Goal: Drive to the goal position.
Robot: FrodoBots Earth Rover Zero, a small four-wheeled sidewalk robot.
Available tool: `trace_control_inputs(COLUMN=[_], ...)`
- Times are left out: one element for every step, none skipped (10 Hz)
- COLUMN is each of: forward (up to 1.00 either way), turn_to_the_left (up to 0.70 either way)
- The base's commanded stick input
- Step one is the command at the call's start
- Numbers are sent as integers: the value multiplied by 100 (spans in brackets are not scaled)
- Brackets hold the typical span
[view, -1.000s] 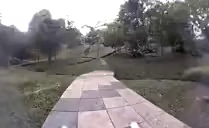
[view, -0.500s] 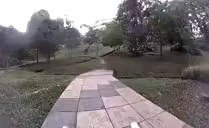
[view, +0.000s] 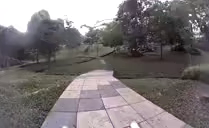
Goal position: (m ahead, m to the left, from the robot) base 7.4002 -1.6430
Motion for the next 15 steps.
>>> trace_control_inputs(forward=[70,70,70,70,70,70,70,70,70,70,70,70,70,70,70], turn_to_the_left=[1,1,1,1,1,1,1,1,1,1,1,1,1,1,1])
